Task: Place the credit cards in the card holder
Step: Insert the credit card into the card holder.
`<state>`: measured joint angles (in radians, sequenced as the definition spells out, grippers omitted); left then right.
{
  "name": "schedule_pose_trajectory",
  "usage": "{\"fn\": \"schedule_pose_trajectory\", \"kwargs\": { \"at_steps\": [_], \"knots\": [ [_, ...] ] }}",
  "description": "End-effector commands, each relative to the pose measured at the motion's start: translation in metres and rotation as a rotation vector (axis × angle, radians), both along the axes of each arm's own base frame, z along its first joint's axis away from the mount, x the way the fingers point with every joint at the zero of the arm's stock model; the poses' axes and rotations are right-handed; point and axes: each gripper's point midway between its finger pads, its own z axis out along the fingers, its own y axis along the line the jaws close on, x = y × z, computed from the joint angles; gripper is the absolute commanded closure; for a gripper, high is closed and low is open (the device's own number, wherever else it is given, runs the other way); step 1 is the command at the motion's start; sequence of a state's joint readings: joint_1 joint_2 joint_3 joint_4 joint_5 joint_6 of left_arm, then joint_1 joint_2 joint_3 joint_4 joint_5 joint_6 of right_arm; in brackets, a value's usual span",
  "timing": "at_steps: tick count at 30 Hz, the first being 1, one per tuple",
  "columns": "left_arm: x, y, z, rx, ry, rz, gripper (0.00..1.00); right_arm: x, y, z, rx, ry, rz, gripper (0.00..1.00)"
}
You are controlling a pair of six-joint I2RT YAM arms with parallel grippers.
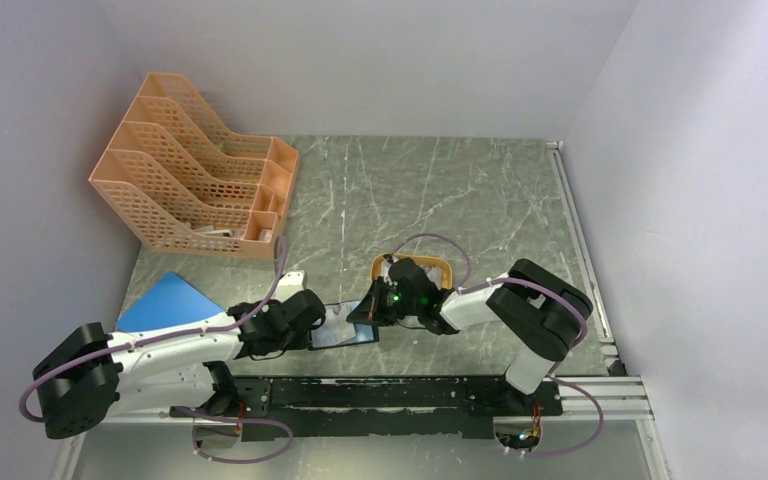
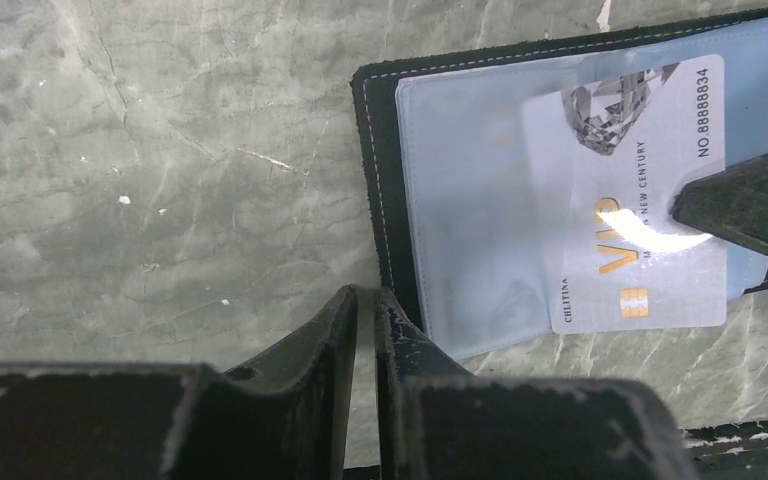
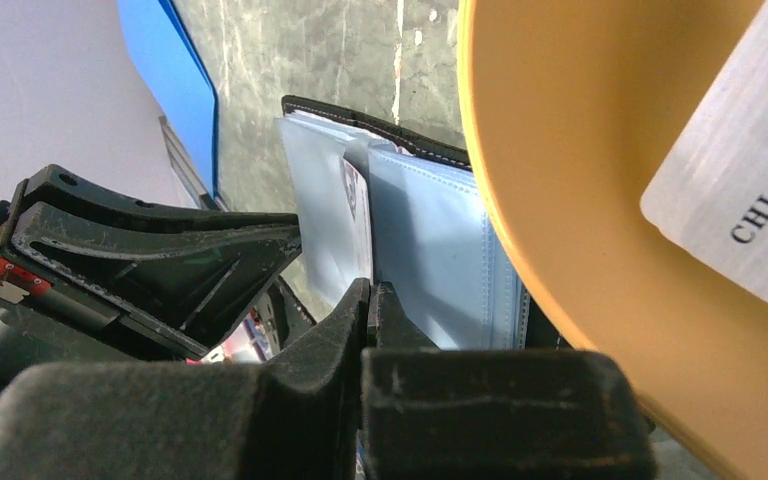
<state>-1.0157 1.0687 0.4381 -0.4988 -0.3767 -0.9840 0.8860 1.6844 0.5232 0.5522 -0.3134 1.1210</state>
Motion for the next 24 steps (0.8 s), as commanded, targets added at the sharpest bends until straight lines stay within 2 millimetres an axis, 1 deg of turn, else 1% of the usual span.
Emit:
{"fn": "schedule_pose_trajectory", "kwargs": {
  "at_steps": [1, 7, 15, 19, 24],
  "knots": [
    [-0.009, -0.008, -0.007, -0.050, 0.046, -0.016, 0.82, 0.001, -0.008, -0.018, -0.063, 0.007, -0.045, 1.00],
    [-0.009, -0.005, -0.007, -0.040, 0.045, -0.008, 0.82, 0.006, -0.017, -0.020, -0.102, -0.021, -0.083, 1.00],
    [-0.008, -0.002, -0.005, -0.030, 0.037, -0.001, 0.82, 0.006, -0.020, -0.022, -0.133, -0.037, -0.070, 1.00],
    [-0.008, -0.003, -0.005, -0.034, 0.039, -0.008, 0.82, 0.004, -0.017, -0.020, -0.129, -0.047, -0.049, 1.00],
    [-0.008, -0.007, -0.006, -0.043, 0.044, -0.013, 0.82, -0.001, -0.007, -0.016, -0.116, -0.051, -0.020, 1.00]
  ]
}}
